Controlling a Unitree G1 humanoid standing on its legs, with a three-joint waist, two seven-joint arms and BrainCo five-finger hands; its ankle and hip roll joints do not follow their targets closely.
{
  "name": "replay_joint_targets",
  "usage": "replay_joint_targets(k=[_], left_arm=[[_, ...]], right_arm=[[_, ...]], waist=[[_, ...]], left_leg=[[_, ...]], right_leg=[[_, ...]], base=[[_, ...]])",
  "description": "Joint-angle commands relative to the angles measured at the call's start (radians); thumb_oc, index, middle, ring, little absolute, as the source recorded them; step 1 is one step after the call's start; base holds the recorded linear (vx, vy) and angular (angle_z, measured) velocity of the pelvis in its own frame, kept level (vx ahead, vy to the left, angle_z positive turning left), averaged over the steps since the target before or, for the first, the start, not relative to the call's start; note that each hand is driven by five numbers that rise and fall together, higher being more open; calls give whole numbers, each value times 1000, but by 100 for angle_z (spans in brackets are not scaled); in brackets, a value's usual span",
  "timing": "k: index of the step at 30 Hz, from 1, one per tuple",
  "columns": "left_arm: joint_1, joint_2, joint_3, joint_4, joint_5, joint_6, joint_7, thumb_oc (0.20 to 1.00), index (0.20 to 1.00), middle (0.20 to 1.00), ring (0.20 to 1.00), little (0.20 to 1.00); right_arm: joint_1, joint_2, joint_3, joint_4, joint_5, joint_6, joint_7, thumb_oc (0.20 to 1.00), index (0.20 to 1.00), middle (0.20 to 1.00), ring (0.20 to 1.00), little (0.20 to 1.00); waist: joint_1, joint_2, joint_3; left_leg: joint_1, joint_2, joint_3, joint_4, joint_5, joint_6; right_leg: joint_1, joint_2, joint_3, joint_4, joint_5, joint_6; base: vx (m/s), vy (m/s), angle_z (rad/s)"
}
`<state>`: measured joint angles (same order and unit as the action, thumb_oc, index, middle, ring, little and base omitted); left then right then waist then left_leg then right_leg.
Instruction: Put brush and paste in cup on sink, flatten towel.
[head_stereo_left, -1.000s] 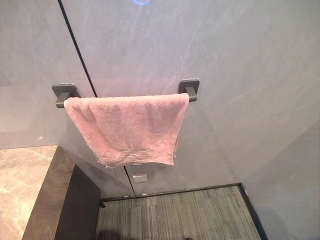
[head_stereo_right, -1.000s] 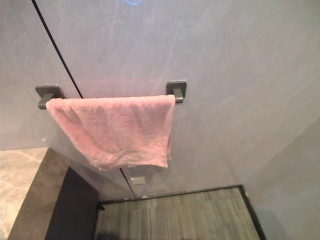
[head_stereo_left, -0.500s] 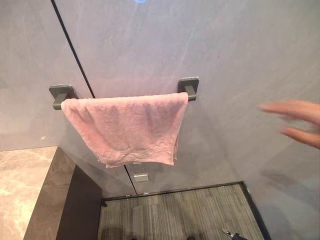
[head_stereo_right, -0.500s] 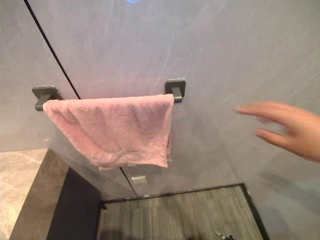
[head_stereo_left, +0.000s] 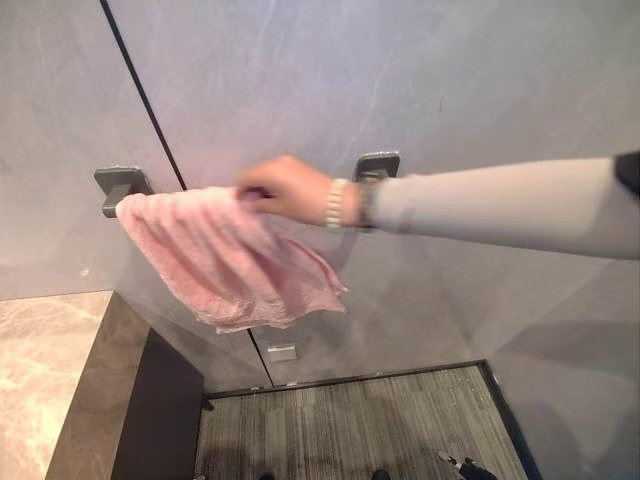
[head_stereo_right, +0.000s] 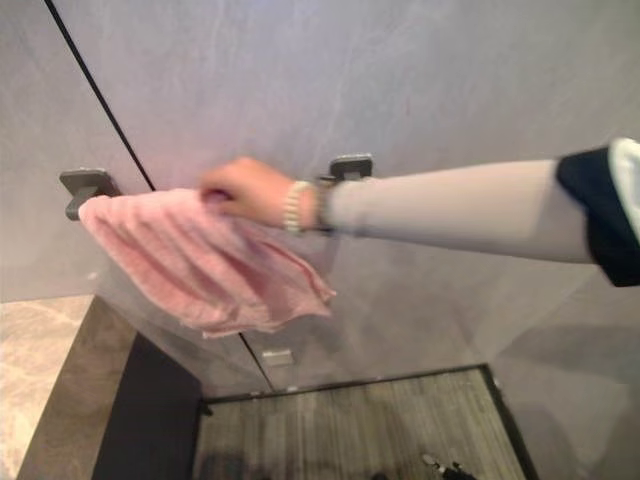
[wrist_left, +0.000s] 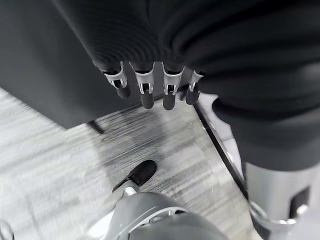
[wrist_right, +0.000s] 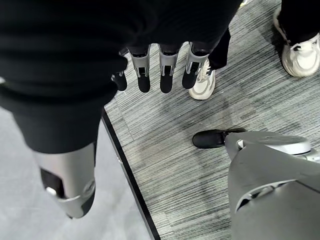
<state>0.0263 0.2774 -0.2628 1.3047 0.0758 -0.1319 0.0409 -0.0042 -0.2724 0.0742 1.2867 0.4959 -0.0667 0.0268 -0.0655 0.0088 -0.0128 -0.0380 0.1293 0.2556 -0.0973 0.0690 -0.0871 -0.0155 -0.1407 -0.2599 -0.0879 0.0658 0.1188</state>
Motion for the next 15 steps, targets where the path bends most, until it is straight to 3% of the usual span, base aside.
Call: replay_joint_targets(k=[1,9,14,15], left_arm=[[-58,59,-34,15,90,-34,43,1000,1000,1000,1000,1000],[-66,107,-158,-190,192,-82,76,1000,1000,1000,1000,1000],[6,269,-169,-673,116,-119,-53,1000,1000,1000,1000,1000],[11,273,-166,-682,114,-115,-57,1000,1000,1000,1000,1000]], right_arm=[[-66,27,14,18,6,-42,-8,1000,1000,1000,1000,1000],[-85,7,47,-162,78,-98,-37,1000,1000,1000,1000,1000],[-66,-49,92,-400,38,-120,-23,1000,1000,1000,1000,1000],[-64,-48,93,-402,37,-119,-23,1000,1000,1000,1000,1000]], waist=[[10,-35,21],[8,-23,39],[16,-4,54],[16,-5,53]], left_leg=[[-7,30,8,10,5,-41],[-10,34,18,10,9,-43],[-13,34,6,10,16,-44],[-13,34,5,10,16,-44]], right_leg=[[-24,-99,-1,1,54,86],[-35,-98,16,1,55,89],[-30,-98,9,1,54,89],[-30,-97,8,1,54,89]], base=[[0,0,0],[0,0,0],[0,0,0],[0,-20,4]])
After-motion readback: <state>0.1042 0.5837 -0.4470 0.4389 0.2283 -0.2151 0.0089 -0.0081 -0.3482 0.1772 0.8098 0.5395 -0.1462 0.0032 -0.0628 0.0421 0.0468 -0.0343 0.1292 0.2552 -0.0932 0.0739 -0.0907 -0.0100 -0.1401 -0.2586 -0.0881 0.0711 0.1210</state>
